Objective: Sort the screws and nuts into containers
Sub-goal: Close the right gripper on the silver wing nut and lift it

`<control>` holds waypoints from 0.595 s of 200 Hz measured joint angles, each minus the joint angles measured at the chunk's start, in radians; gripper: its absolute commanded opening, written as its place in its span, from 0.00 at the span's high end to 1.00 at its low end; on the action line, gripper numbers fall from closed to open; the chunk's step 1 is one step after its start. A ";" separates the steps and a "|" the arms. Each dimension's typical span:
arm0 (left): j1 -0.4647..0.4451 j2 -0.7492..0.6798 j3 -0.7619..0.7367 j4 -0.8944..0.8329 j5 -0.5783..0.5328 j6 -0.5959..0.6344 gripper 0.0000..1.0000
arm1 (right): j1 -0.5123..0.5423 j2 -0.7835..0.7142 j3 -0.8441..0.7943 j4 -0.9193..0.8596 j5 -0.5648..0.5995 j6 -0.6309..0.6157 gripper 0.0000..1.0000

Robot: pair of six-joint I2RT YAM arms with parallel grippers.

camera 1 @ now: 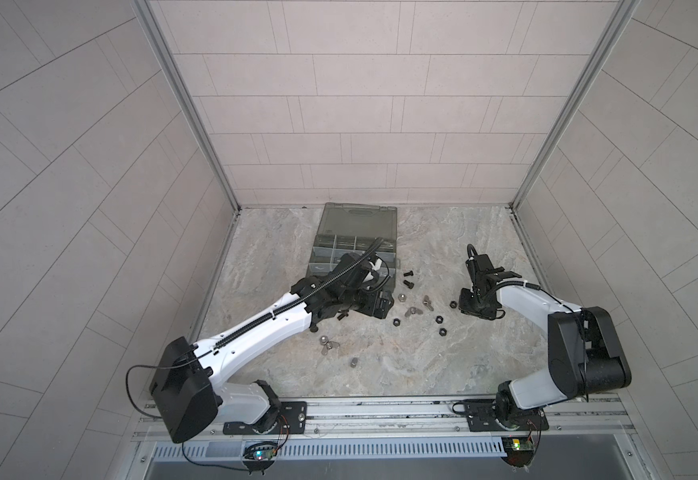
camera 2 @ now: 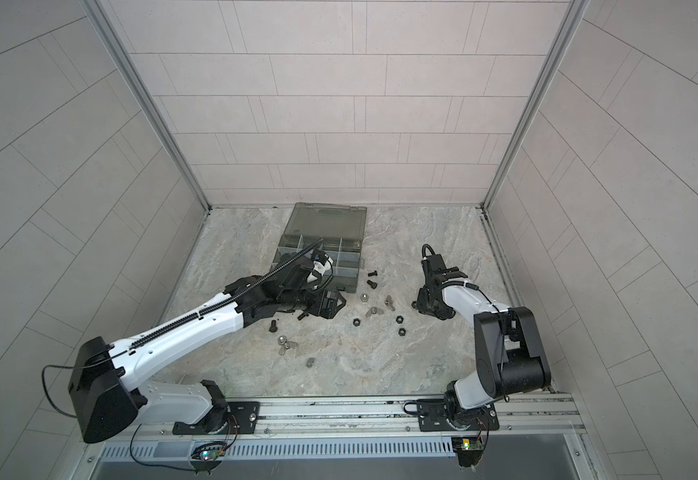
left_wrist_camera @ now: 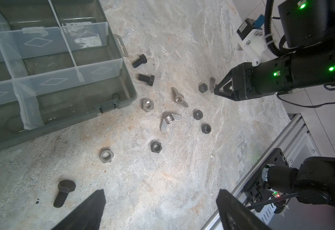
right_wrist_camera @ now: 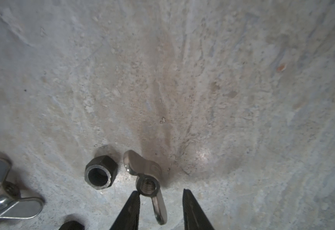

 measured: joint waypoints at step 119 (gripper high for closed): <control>-0.008 0.009 0.000 -0.014 -0.029 0.009 0.06 | -0.001 0.074 0.059 0.005 0.008 -0.045 0.74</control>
